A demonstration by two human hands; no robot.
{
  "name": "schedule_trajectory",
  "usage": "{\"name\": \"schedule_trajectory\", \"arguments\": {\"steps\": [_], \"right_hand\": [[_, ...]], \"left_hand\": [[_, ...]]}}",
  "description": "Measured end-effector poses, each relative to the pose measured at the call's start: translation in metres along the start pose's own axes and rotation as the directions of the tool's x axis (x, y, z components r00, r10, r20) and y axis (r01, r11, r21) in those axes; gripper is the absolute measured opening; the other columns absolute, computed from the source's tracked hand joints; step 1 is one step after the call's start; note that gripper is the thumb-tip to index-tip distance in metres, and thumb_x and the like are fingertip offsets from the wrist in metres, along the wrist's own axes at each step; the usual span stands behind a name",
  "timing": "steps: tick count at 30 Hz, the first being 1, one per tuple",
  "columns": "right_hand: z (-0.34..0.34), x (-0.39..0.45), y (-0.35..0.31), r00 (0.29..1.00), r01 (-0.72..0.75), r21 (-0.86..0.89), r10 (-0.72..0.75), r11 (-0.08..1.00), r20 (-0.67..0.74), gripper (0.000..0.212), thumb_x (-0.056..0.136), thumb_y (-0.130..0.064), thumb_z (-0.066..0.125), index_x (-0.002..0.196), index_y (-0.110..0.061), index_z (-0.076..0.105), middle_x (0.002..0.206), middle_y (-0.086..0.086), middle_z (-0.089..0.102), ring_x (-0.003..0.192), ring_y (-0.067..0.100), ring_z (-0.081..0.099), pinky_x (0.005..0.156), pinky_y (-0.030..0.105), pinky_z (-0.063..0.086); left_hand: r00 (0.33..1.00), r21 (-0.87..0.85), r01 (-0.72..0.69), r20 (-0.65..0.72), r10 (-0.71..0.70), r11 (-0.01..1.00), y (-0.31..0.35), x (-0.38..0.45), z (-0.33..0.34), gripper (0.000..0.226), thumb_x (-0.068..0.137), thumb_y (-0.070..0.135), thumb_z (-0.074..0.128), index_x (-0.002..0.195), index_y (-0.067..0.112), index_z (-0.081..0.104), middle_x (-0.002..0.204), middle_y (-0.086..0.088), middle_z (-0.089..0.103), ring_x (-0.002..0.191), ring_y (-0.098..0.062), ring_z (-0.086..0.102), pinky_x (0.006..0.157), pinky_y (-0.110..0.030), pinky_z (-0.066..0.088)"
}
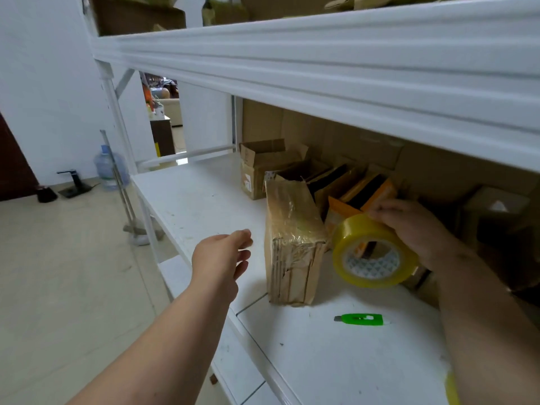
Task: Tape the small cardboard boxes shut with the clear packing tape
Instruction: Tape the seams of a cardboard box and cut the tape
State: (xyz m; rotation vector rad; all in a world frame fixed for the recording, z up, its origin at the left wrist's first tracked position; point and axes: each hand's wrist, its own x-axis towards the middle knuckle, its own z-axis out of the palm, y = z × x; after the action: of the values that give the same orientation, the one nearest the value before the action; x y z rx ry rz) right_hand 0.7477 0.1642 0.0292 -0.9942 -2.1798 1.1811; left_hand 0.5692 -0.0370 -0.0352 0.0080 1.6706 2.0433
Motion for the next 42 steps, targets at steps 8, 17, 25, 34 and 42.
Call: {"name": "schedule_trajectory", "arguments": {"steps": [8,17,25,34,42], "right_hand": [[0.021,-0.005,0.008,0.994,-0.091,0.066,0.087,0.994,0.058,0.019,0.096,-0.022,0.060,0.081,-0.029,0.069,0.098,0.009,0.071,0.096,0.029,0.067,0.096,0.052,0.051],[0.028,-0.014,0.014,0.994,-0.097,0.147,0.089,0.984,0.060,0.017,0.095,-0.023,0.062,0.086,-0.030,0.074,0.096,0.006,0.072,0.098,0.028,0.068,0.098,0.053,0.051],[0.039,-0.028,0.010,0.998,-0.054,0.227,0.044,0.972,0.047,0.016,0.096,-0.019,0.061,0.083,-0.024,0.069,0.085,0.005,0.070,0.075,0.019,0.066,0.070,0.030,0.053],[0.093,-0.046,0.009,0.991,-0.095,0.463,0.038,0.881,0.130,0.020,0.093,-0.013,0.062,0.077,-0.022,0.072,0.076,0.004,0.068,0.078,0.024,0.063,0.076,0.041,0.053],[0.120,-0.058,0.002,0.983,-0.059,0.605,-0.059,0.794,0.174,0.022,0.083,-0.010,0.068,0.105,-0.014,0.070,0.092,0.006,0.074,0.085,0.018,0.069,0.073,0.029,0.054]], "left_hand": [[0.992,0.272,0.011,0.122,-0.045,0.962,-0.012,-0.003,0.005,0.026,0.085,0.030,0.076,0.081,0.005,0.070,0.089,-0.006,0.067,0.075,-0.019,0.059,0.059,-0.029,0.048],[0.961,0.379,-0.215,0.244,0.127,0.900,-0.015,-0.001,0.005,0.012,0.088,0.002,0.062,0.087,0.014,0.061,0.076,0.000,0.064,0.074,-0.018,0.058,0.068,-0.028,0.049],[0.901,0.475,-0.426,0.304,0.311,0.770,-0.012,-0.013,0.004,0.041,0.087,0.060,0.049,0.090,0.026,0.070,0.087,0.009,0.070,0.086,-0.013,0.066,0.078,-0.037,0.054],[0.907,0.424,-0.411,0.284,0.312,0.807,0.020,0.022,-0.022,0.049,0.087,0.045,0.069,0.131,0.030,0.053,0.110,0.000,0.067,0.099,-0.017,0.065,0.082,-0.032,0.049],[0.747,0.666,-0.639,0.419,0.515,0.385,0.014,0.036,-0.036,0.051,0.096,0.054,0.046,0.137,0.024,0.051,0.147,0.001,0.040,0.135,-0.019,0.040,0.105,-0.040,0.040]]}}
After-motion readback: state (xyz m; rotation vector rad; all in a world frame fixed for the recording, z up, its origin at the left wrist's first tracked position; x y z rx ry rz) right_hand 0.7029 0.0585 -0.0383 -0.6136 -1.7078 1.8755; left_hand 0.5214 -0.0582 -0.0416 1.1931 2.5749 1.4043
